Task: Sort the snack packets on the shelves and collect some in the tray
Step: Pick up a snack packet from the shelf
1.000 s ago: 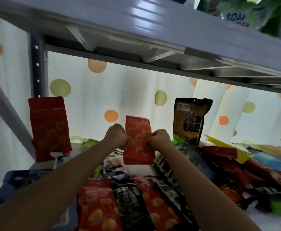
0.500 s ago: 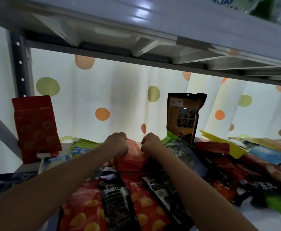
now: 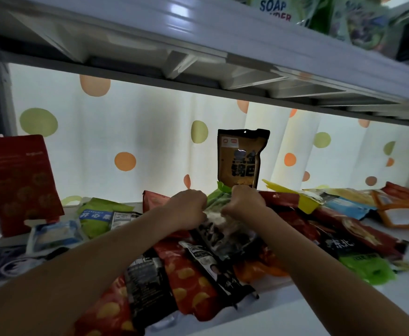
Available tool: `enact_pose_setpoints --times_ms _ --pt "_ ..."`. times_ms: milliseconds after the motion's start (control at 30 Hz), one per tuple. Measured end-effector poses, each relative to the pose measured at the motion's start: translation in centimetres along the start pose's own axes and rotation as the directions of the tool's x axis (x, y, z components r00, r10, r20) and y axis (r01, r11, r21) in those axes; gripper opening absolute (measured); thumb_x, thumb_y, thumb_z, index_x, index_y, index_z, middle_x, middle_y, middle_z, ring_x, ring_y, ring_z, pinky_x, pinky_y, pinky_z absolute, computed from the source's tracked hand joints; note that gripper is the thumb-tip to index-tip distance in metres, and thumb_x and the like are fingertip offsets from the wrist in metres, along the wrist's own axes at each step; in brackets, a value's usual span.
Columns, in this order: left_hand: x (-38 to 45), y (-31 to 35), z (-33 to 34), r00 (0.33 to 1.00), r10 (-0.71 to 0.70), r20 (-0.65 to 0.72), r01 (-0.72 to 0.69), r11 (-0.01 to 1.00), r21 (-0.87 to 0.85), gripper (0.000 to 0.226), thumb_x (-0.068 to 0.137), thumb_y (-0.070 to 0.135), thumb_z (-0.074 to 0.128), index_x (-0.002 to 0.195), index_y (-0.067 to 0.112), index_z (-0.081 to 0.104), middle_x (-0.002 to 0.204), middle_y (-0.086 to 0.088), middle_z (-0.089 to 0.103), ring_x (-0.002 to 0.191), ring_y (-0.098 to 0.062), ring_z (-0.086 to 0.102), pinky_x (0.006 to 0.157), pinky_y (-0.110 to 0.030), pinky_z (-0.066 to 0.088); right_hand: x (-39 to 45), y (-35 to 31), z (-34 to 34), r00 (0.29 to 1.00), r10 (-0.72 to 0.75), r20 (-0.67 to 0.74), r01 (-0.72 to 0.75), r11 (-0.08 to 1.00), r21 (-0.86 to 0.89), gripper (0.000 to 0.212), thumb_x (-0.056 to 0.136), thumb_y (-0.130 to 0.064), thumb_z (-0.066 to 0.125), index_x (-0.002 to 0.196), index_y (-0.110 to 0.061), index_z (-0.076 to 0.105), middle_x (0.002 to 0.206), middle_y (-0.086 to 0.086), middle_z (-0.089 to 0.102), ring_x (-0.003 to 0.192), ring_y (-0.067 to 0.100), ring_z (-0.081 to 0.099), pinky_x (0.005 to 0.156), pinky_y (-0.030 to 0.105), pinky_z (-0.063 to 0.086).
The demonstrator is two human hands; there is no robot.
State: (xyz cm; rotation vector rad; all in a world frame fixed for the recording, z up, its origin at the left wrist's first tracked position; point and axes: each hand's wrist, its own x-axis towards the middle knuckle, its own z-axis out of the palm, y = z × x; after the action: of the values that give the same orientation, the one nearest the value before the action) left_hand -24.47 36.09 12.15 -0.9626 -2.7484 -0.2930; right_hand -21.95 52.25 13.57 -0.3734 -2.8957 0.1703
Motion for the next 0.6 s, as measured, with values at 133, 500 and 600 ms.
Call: enact_pose_setpoints --times_ms 133,500,600 --pt "-1.1 1.5 -0.4 0.992 0.044 0.117 -0.043 0.999 -0.011 0.028 0.087 0.023 0.06 0.103 0.002 0.066 0.102 -0.013 0.066 0.094 -0.029 0.062 0.077 -0.035 0.051 -0.7 0.9 -0.8 0.995 0.063 0.074 -0.073 0.988 0.135 0.036 0.073 -0.039 0.079 0.077 -0.018 0.05 0.078 0.001 0.056 0.07 0.017 0.056 0.05 0.028 0.04" --pt "-4.9 1.8 -0.3 0.959 -0.024 0.281 0.029 1.0 -0.011 0.036 0.095 0.038 0.053 0.11 0.005 0.059 0.111 -0.011 0.06 0.101 -0.028 0.058 0.082 -0.035 0.047 -1.3 0.5 0.3 0.974 0.144 0.173 -0.213 0.842 0.496 0.025 0.082 -0.015 0.075 0.077 -0.006 0.052 0.077 0.008 0.053 0.068 0.018 0.053 0.057 0.025 0.043" --pt "-5.6 1.4 -0.2 0.956 -0.055 0.288 0.075 0.995 -0.059 0.037 0.097 0.04 0.051 0.11 0.007 0.058 0.107 -0.011 0.059 0.1 -0.027 0.059 0.082 -0.034 0.047 -1.5 0.3 1.2 0.982 0.17 0.082 -0.183 0.743 0.644 0.029 0.084 -0.007 0.067 0.065 -0.012 0.046 0.075 0.012 0.052 0.07 0.021 0.052 0.06 0.031 0.039"
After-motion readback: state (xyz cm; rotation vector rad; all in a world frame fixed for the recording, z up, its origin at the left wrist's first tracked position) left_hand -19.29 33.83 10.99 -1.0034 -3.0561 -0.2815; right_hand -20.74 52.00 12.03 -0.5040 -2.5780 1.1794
